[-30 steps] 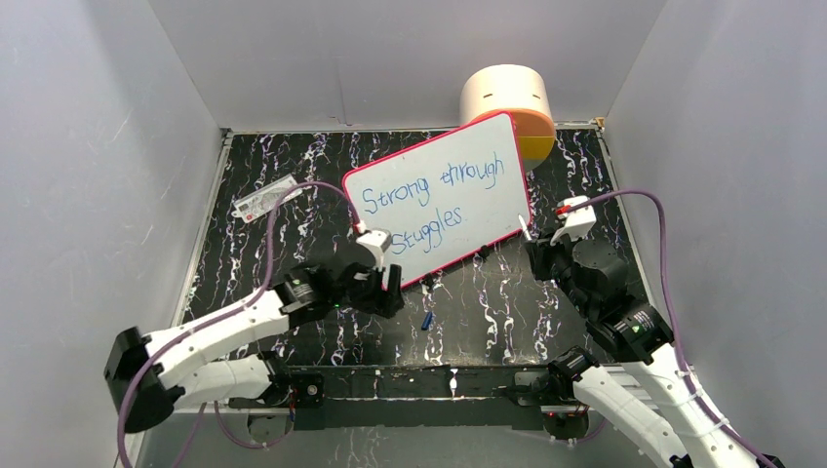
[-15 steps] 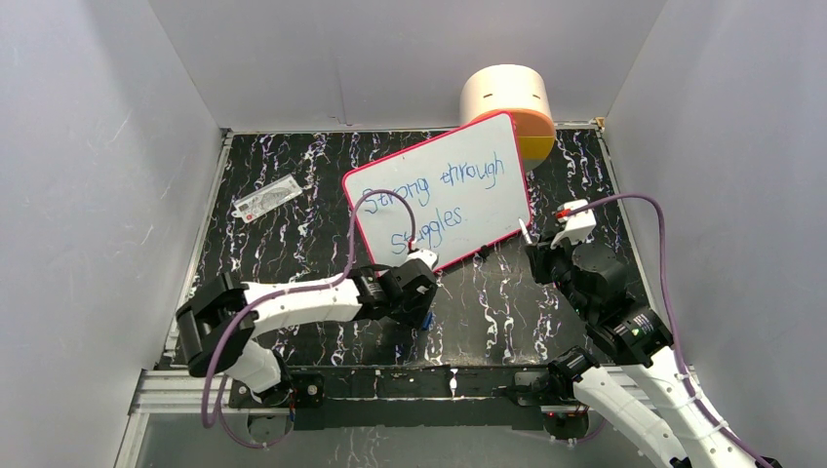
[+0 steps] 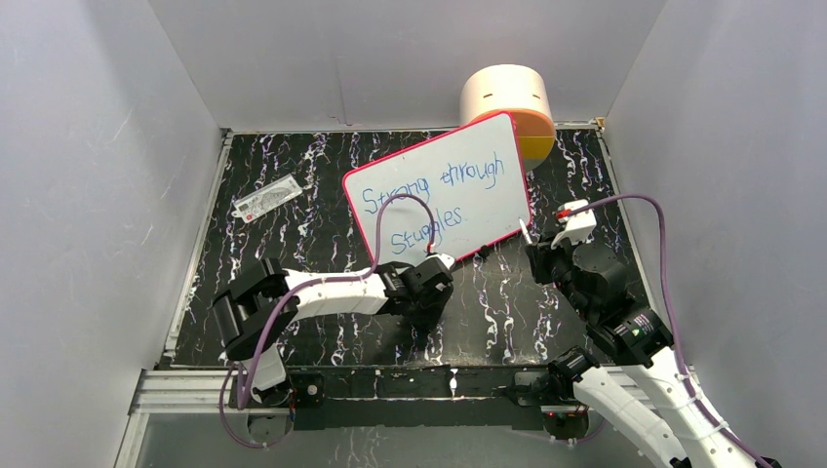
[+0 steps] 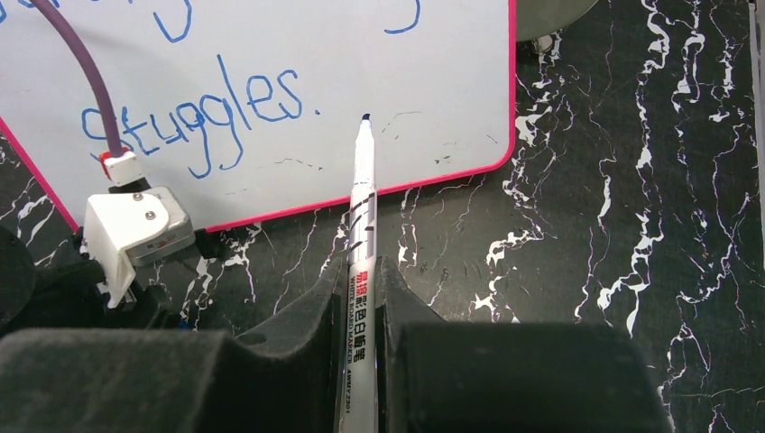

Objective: Write a sentence on the whiteboard
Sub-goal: Pick up the pen cap from the center of the board.

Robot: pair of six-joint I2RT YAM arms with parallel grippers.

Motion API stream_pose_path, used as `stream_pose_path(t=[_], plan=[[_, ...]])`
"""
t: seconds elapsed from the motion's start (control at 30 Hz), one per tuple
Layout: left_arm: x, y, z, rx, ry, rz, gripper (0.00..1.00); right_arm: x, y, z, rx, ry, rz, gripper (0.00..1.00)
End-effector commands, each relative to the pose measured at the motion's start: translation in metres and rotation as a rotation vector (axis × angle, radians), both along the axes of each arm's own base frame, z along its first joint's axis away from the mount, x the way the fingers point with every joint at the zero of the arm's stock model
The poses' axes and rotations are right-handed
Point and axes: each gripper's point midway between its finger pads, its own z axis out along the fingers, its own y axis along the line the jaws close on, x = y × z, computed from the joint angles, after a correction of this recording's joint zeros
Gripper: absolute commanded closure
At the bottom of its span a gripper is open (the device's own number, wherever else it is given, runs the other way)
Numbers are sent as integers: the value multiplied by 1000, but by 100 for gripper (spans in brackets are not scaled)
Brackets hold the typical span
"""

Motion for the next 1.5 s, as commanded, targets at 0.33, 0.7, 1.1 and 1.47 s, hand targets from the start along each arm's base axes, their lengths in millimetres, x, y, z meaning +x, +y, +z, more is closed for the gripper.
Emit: stream_pose_path(t=[0.33, 0.7, 1.1, 1.47], plan=[[-7, 5, -13, 84, 60, -16, 81, 6, 0, 14, 29, -51, -14, 100], [-11, 23, -11, 190, 54, -11, 100, 7, 2, 13, 26, -45, -8, 100], [11, 24, 26, 146, -72, 66, 100, 3, 22, 9, 38, -25, 99, 100], [28, 20, 76, -1, -172, 150, 100, 3, 55, 4, 60, -4, 256, 100]])
